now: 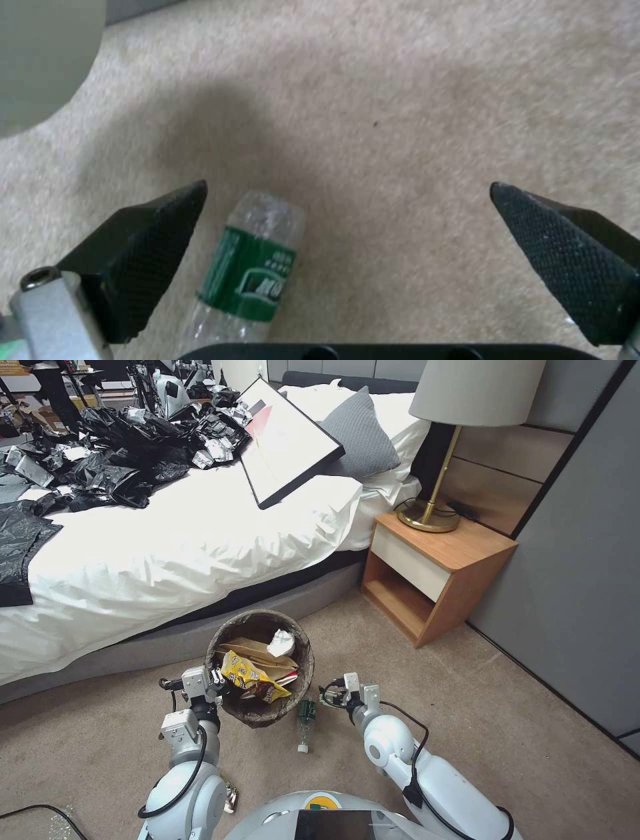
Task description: Pick up the trash bin, then pick up the garbage from the floor and place it into the trash bin.
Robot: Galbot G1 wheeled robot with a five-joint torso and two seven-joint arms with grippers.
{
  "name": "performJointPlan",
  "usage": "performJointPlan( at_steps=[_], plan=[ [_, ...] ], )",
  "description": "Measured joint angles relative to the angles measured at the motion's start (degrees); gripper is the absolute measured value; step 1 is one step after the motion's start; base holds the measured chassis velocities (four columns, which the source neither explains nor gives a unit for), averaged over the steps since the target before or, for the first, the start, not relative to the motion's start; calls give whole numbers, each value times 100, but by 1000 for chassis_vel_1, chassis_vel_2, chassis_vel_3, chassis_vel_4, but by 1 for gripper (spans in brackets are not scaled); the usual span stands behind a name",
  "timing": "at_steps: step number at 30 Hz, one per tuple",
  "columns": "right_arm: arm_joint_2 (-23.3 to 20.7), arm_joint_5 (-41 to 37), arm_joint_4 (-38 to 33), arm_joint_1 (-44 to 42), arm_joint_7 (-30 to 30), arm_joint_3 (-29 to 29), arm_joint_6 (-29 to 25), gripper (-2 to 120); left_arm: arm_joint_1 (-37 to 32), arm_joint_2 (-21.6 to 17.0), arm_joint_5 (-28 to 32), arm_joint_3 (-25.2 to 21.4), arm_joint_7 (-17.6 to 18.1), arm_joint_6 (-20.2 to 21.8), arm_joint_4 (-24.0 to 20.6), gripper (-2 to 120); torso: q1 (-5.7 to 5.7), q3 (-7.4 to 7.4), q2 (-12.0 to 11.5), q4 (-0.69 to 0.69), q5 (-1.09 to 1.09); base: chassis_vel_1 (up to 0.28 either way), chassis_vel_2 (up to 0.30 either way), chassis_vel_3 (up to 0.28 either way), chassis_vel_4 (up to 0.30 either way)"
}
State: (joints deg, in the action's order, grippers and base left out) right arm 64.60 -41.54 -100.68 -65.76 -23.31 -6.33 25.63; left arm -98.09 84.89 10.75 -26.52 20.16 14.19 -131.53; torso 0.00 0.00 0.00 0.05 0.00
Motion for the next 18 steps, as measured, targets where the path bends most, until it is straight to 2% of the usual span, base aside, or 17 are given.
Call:
performJointPlan(
  at_steps=[8,18],
  plan=[
    [189,-80,404,226,9,-428,81,100,3,28,-2,-12,0,1,30,0,0,0,0,1,0,0,0,0,0],
    [563,18,836,374,105,-649,19,100,7,45,-3,-47,4,-1,34,0,0,0,0,0,-1,0,0,0,0]
  ],
)
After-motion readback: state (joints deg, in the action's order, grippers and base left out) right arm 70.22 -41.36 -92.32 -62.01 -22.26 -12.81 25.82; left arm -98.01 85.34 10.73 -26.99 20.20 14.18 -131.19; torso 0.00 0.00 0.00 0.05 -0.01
